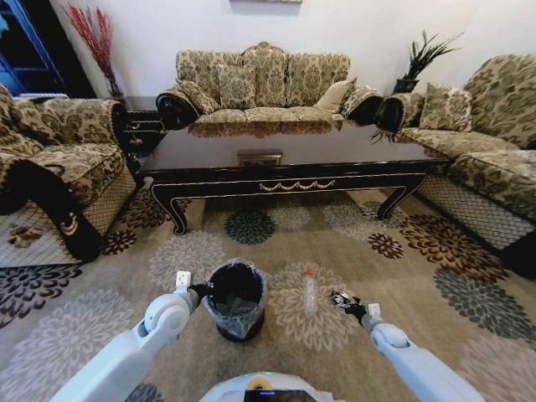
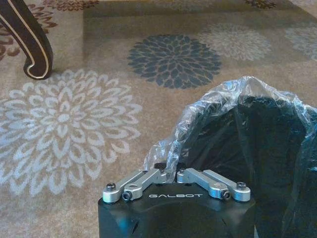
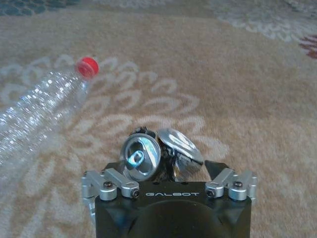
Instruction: Move to the front of the table and pick up the trash from the floor, then place it into the trash bin.
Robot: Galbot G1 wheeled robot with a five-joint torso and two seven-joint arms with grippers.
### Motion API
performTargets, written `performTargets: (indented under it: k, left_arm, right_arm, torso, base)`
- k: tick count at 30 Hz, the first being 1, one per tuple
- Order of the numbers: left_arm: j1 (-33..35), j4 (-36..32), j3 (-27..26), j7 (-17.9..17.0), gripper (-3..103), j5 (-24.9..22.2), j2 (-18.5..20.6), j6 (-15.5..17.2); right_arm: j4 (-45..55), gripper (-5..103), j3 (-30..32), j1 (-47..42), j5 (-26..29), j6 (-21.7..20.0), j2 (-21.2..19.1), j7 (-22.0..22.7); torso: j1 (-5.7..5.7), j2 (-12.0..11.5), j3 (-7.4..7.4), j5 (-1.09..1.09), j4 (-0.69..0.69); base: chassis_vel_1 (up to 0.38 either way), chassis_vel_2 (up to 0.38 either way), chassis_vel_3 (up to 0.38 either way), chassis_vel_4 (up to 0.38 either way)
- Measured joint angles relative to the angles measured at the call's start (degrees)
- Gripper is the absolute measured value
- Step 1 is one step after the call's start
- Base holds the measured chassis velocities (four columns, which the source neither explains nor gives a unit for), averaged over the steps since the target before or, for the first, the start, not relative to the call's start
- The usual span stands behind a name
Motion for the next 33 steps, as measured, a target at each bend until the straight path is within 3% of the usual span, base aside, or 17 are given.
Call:
performTargets:
  k: [1,2,5,8,10,17,20,23,25,26,29,32,33]
  left_arm:
    - [-0.05,0.00,-0.01,0.00,4,-0.02,0.03,-0.03]
    - [-0.12,0.00,-0.02,0.00,4,-0.05,0.10,-0.08]
    - [-0.13,0.01,-0.02,0.01,4,-0.07,0.12,-0.12]
    - [-0.11,0.12,0.02,0.01,4,-0.04,-0.03,-0.14]
    - [-0.11,0.14,0.07,0.01,4,-0.03,-0.07,-0.15]
    - [-0.06,0.15,0.03,0.01,4,-0.02,0.08,-0.17]
    - [0.03,0.14,0.01,0.02,4,-0.02,0.13,-0.17]
    - [0.03,0.13,0.16,0.05,4,-0.01,0.03,-0.17]
    - [0.00,0.11,0.24,0.05,4,0.00,0.01,-0.17]
    - [-0.06,-0.01,0.40,0.05,4,0.01,-0.04,-0.17]
    - [-0.05,-0.15,0.45,0.04,4,0.02,-0.04,-0.17]
    - [0.35,-0.26,0.09,0.03,4,0.04,0.35,-0.17]
    - [0.46,-0.26,-0.02,0.03,4,0.05,0.44,-0.18]
  right_arm:
    - [-0.22,91,-0.05,0.09,0.05,0.00,0.04,-0.08]
    - [-0.49,81,-0.13,0.23,0.10,0.01,0.06,-0.23]
    - [-0.42,76,-0.13,0.23,0.18,0.00,-0.06,-0.32]
    - [0.02,59,-0.12,0.10,0.28,0.04,-0.42,-0.45]
    - [0.02,59,-0.10,0.08,0.28,0.09,-0.48,-0.51]
    - [1.00,27,0.78,-0.72,0.54,0.74,-1.05,-0.62]
    - [2.22,22,1.21,-1.23,1.01,0.85,-1.54,-0.63]
    - [4.29,39,1.51,-1.76,1.15,0.87,-2.51,-0.68]
    - [4.28,39,1.50,-1.66,1.14,0.88,-2.53,-0.68]
    - [3.64,50,1.28,-1.03,0.95,0.88,-2.44,-0.69]
    - [2.71,55,1.00,-0.33,0.76,0.85,-2.09,-0.70]
    - [1.74,71,0.30,0.51,0.32,0.81,-1.56,-0.80]
    - [1.45,71,0.07,0.77,0.25,0.80,-1.41,-0.81]
  torso:
    - [0.00,0.00,0.00,0.00,0.00]
    - [0.00,0.00,0.00,0.00,0.00]
    - [0.00,0.00,0.00,0.00,0.00]
    - [0.00,0.00,0.00,0.00,0.00]
    - [0.00,0.00,0.00,0.00,0.00]
    - [0.00,0.00,0.00,0.01,0.00]
    - [0.00,0.00,0.00,0.01,0.00]
    - [0.00,0.00,0.00,0.00,0.00]
    - [0.00,0.00,0.00,0.00,0.00]
    - [0.00,0.00,0.00,0.00,-0.01]
    - [0.00,0.00,0.00,0.00,0.00]
    - [0.00,0.00,0.00,0.00,0.00]
    - [0.00,0.00,0.00,0.00,0.00]
  base:
    - [0.000,0.000,0.000,0.000]
    - [0.000,0.000,0.000,0.000]
    - [0.000,0.000,0.000,0.000]
    - [0.000,0.000,0.000,0.000]
    - [0.000,0.000,0.000,0.000]
    - [0.000,0.000,0.000,0.000]
    - [0.000,0.000,0.000,0.000]
    - [0.000,0.000,0.000,0.000]
    - [0.000,0.000,0.000,0.000]
    - [0.000,0.000,0.000,0.000]
    - [0.000,0.000,0.000,0.000]
    - [0.000,0.000,0.000,0.000]
    - [0.000,0.000,0.000,0.000]
